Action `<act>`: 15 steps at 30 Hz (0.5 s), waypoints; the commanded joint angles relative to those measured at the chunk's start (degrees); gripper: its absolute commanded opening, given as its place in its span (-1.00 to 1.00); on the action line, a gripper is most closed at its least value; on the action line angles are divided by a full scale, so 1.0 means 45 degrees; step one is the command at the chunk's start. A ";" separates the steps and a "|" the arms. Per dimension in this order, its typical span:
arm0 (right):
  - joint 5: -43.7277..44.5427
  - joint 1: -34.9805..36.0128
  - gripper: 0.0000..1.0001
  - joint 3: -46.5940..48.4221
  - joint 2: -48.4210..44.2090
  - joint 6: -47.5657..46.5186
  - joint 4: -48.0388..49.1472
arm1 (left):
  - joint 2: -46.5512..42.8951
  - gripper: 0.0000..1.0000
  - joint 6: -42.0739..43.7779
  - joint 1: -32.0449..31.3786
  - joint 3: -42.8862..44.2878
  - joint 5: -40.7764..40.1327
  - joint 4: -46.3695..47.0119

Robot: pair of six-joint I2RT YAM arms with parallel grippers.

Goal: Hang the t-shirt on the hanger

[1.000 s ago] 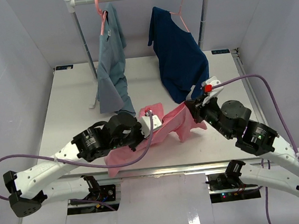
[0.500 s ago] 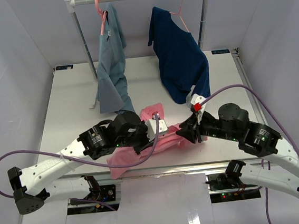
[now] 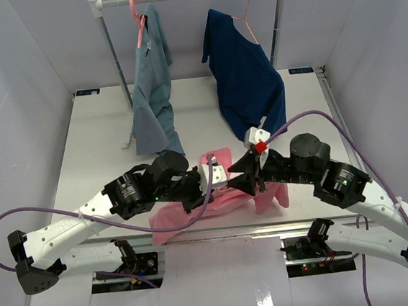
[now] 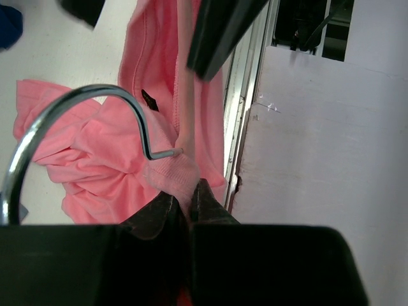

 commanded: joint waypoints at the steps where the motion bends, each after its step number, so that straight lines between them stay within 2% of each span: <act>1: -0.1198 -0.0010 -0.01 -0.0076 0.0651 -0.0063 0.2340 | -0.0613 -1.00 0.0168 -0.0028 0.0051 0.0838 0.0766; 8: -0.1688 0.0004 -0.02 -0.0985 0.1507 0.0232 0.4900 | -0.0634 -1.00 0.0122 -0.0028 -0.0018 0.1303 0.0895; 12: -0.2445 -0.0010 -0.03 -0.1311 0.1865 0.0662 0.5367 | -0.0638 -1.00 0.0077 -0.0028 -0.0160 0.1421 0.1007; 14: -0.2543 -0.0010 -0.15 -0.1107 0.2185 0.0693 0.4994 | -0.0589 -1.00 0.0051 -0.0028 -0.0144 0.1445 0.1039; 15: -0.2636 -0.0009 -0.30 -0.1092 0.2330 0.0696 0.4938 | -0.0588 -1.00 0.0034 -0.0028 -0.0126 0.1445 0.1057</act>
